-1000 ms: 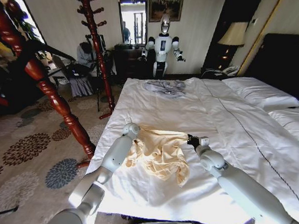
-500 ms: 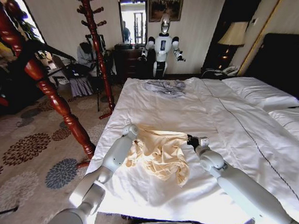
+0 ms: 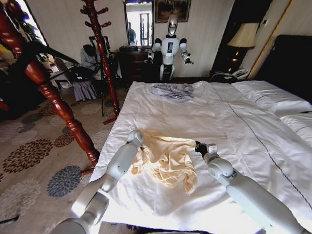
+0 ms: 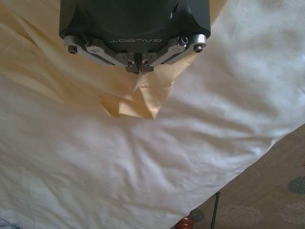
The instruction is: Pick up the clothes from the bed and hang them on the clothes hanger.
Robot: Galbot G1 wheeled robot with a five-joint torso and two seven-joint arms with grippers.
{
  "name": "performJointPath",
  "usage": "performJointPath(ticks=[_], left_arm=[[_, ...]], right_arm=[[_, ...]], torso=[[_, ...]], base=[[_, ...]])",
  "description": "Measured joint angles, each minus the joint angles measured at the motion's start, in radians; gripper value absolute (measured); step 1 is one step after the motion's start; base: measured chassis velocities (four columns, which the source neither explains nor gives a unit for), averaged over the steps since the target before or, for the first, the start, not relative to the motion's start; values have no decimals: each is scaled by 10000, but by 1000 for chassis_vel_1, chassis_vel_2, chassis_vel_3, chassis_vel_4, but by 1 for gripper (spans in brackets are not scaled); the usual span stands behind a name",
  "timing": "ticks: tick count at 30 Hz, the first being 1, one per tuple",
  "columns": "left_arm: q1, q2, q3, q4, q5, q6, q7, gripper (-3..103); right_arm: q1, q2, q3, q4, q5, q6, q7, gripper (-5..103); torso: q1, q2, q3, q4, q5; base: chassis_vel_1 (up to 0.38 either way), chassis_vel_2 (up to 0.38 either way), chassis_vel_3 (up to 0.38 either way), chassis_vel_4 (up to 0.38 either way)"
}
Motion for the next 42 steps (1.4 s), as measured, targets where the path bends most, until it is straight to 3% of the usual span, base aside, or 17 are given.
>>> performJointPath(ticks=[5,13,15,17,20,22,27,34,37,39,42], left_arm=[[56,407,198,-408,413,-174,199,1],[401,1804,578,-2205,842,-472,719,1],[472,2417,713,-3151,1093,-731,1153,1],[478,2554,724,-3359,1173,-818,1316,1],[178,3331,797,-4200,1803,-1475,2451,1],[-52,3522,841,-4416,1829,-1606,2619,1],[-1229,4085,1140,-5299,1231,-1661,2760,1],[-2355,4641,1611,-6249,432,-1285,2573,1],[-3075,4839,1889,-6493,106,-1083,2537,1],[-3771,4918,2086,-6517,-218,-952,2568,1],[-4421,5053,2237,-6541,-585,-840,2579,1]], right_arm=[[-11,5,29,51,8,19,4,0],[-210,-96,494,371,112,45,11,0],[-381,-169,954,633,205,45,-10,0],[-400,-186,1032,689,247,46,-11,0],[-415,-424,1448,1036,552,45,-47,0],[-381,-532,1541,1130,618,46,-70,0],[-38,-1021,1875,1652,1080,61,-83,0],[795,-1543,2379,2231,1991,6,28,0],[1084,-2120,3068,2624,2699,-63,160,0],[1225,-2732,3631,2832,3220,-42,238,0],[1720,-3159,3744,2817,3674,-33,256,0]], torso=[[-1,0,0,0,0],[0,0,0,4,-2],[-1,0,0,-1,-2],[-1,0,0,0,-2],[-1,0,0,5,-3],[-1,1,0,4,-1],[-1,1,0,-3,2],[0,0,0,5,-1],[0,0,1,8,1],[0,0,0,-10,-1],[-1,0,0,-5,6]], base=[[0,0,0,0],[0,0,0,0],[0,0,0,0],[0,0,0,0],[0,0,0,0],[0,0,0,0],[0,0,0,0],[0,0,0,0],[0,0,0,0],[0,0,0,0],[0,0,0,0]])
